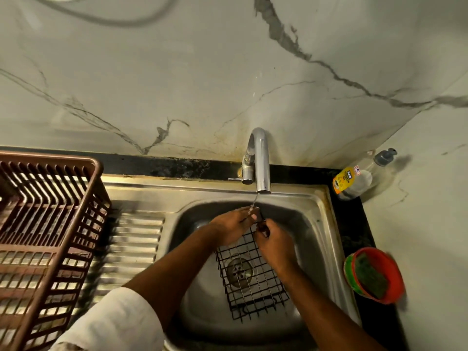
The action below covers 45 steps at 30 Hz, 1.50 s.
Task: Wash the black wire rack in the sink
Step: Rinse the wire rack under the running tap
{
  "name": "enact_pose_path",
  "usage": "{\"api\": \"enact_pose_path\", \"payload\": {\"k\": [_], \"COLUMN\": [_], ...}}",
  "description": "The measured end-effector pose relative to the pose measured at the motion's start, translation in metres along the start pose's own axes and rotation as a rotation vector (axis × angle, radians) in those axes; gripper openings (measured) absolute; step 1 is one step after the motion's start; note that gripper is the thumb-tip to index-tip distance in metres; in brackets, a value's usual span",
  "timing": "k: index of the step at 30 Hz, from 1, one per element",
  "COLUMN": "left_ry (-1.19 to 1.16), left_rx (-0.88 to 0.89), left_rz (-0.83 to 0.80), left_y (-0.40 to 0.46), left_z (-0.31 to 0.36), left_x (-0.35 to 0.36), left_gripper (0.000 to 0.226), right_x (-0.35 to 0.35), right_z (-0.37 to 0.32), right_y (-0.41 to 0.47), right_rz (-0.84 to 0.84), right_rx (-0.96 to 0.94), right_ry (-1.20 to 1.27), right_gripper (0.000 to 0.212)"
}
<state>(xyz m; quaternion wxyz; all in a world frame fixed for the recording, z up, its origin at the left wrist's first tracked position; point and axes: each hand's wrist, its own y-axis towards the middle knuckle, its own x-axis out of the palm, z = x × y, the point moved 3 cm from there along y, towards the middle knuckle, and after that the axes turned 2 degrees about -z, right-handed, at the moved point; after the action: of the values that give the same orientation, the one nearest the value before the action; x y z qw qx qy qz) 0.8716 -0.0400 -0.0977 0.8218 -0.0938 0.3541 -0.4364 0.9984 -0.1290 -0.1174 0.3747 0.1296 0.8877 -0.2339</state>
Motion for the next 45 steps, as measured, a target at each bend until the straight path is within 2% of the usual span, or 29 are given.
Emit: {"api": "enact_pose_path", "payload": {"k": [4,7,12,18,22,24,28,30,32,34,35,40,43,45], "left_ry": [-0.166,-0.201,-0.503,-0.38,-0.537,-0.543,-0.382,-0.235,-0.135,-0.117,-0.145,-0.304,-0.295,-0.313], "left_rx": [0.039,0.043,0.01,-0.052,-0.052,-0.052,0.001,0.048,0.08,0.079,0.077,0.131,0.124,0.073], "left_rz": [-0.057,-0.106,-0.12,-0.024,-0.018,0.04,0.14,0.127,0.057,0.012,0.012,0.01,0.019,0.097], "left_y": [-0.001,0.002,0.0,-0.012,-0.02,-0.025,-0.025,-0.026,-0.027,-0.029,-0.03,-0.03,-0.024,-0.017], "left_z": [0.015,0.023,0.023,0.003,-0.018,-0.016,-0.006,-0.001,0.002,0.006,0.008,0.005,0.004,0.005], "left_x": [-0.006,-0.012,-0.022,-0.039,-0.041,-0.041,-0.035,-0.035,-0.034,-0.034,-0.036,-0.048,-0.05,-0.051], "left_gripper": [0.044,0.046,0.047,0.049,0.051,0.049,0.047,0.045,0.037,0.034,0.038,0.041,0.039,0.036], "right_x": [-0.012,-0.014,-0.025,-0.056,-0.064,-0.062,-0.062,-0.063,-0.063,-0.061,-0.061,-0.07,-0.074,-0.076], "right_z": [-0.019,-0.031,-0.039,-0.05,-0.043,-0.04,-0.057,-0.078,-0.095,-0.107,-0.109,-0.103,-0.095,-0.091], "right_y": [-0.017,-0.028,-0.04,-0.041,-0.031,-0.026,-0.031,-0.036,-0.037,-0.031,-0.026,-0.004,-0.002,-0.003], "right_rz": [0.023,-0.014,-0.048,0.041,0.066,0.04,-0.058,-0.076,-0.11,-0.204,-0.237,-0.35,-0.47,-0.47], "right_rx": [-0.121,-0.216,-0.214,-0.188,-0.137,-0.064,0.031,-0.016,-0.135,-0.166,-0.151,-0.23,-0.184,-0.137], "right_ry": [-0.03,-0.071,-0.089,-0.149,-0.122,-0.014,0.35,0.219,-0.066,-0.269,-0.295,-0.223,-0.032,0.058], "right_gripper": [0.022,0.026,0.026,0.028,0.031,0.038,0.056,0.051,0.049,0.048,0.05,0.052,0.037,0.03]}}
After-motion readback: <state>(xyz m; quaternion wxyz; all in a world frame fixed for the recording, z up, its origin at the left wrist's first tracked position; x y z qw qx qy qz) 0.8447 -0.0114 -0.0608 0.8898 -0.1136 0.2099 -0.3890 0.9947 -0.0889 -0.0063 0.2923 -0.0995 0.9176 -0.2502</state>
